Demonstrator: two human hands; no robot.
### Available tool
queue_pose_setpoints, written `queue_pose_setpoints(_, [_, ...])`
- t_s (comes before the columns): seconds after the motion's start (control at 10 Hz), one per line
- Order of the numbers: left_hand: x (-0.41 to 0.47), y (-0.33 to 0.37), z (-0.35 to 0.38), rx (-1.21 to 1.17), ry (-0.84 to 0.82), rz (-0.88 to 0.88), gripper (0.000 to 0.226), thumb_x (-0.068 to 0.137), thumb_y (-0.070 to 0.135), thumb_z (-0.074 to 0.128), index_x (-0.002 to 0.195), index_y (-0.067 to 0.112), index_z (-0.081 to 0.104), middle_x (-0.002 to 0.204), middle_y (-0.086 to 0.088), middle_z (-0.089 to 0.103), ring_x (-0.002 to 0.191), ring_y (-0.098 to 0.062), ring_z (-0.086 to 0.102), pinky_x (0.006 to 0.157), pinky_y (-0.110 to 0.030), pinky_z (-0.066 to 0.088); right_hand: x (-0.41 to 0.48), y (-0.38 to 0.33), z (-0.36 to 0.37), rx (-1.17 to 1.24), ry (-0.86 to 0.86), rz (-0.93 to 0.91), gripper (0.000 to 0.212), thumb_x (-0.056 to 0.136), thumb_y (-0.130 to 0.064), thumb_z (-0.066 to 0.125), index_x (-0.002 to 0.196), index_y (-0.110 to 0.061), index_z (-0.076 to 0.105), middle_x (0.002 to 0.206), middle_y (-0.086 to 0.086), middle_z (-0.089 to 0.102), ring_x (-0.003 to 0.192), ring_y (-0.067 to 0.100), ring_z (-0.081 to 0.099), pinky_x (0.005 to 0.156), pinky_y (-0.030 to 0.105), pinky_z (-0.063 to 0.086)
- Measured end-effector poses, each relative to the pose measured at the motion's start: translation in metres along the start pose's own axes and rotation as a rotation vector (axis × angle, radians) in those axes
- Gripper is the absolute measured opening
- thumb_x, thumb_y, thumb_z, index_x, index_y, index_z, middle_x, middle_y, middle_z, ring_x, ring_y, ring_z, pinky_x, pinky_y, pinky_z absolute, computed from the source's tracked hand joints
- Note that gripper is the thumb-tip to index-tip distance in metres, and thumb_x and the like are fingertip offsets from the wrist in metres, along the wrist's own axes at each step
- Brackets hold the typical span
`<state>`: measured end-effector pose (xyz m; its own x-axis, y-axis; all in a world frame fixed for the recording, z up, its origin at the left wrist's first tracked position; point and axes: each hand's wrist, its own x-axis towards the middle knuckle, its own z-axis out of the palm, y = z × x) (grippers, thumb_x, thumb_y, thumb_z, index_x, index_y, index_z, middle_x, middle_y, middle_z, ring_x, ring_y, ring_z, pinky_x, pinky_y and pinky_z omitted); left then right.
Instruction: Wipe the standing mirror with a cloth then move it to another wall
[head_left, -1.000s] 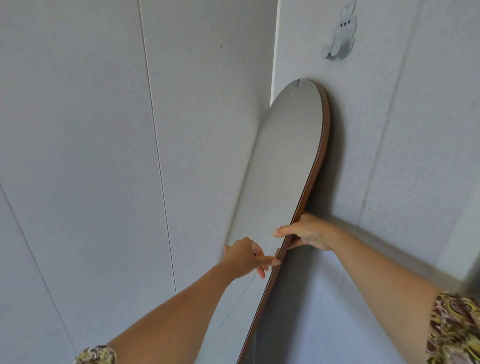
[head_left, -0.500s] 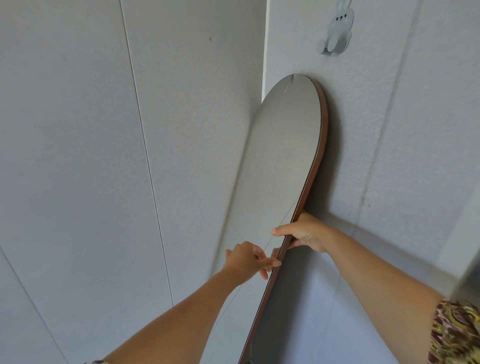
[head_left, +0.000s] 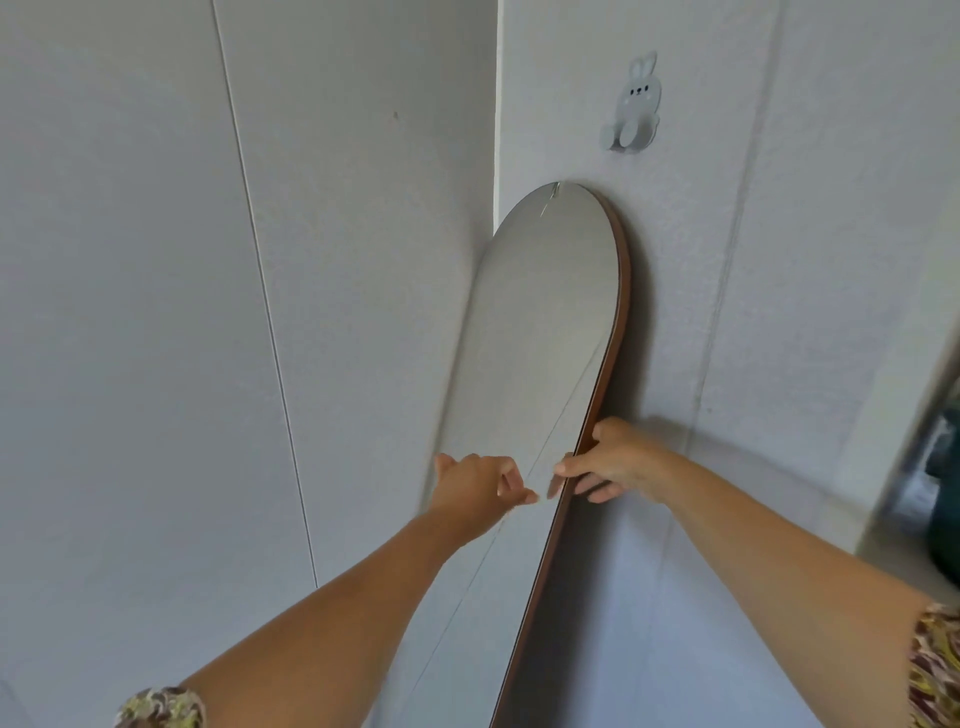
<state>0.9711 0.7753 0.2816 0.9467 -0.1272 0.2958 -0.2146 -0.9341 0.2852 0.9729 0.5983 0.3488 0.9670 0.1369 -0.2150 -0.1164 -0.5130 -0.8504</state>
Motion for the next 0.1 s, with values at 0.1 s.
queue_pose_setpoints(0.1, [0.0025, -0.0091, -0.0163, 0.101, 0.187, 0.127, 0.044, 0.092, 0.056, 0.054, 0.128, 0.031, 0.053, 0.128, 0.013, 0.059, 0.123, -0.012, 0.050, 0.103, -0.039, 0.024, -0.0072, -0.0072, -0.0033, -0.215, 0.274, -0.106, 0.028, 0.081, -0.021, 0.071, 0.106, -0.014, 0.062, 0.091, -0.005, 0.069, 0.085, 0.018, 0.065, 0.083, 0.035, 0.056])
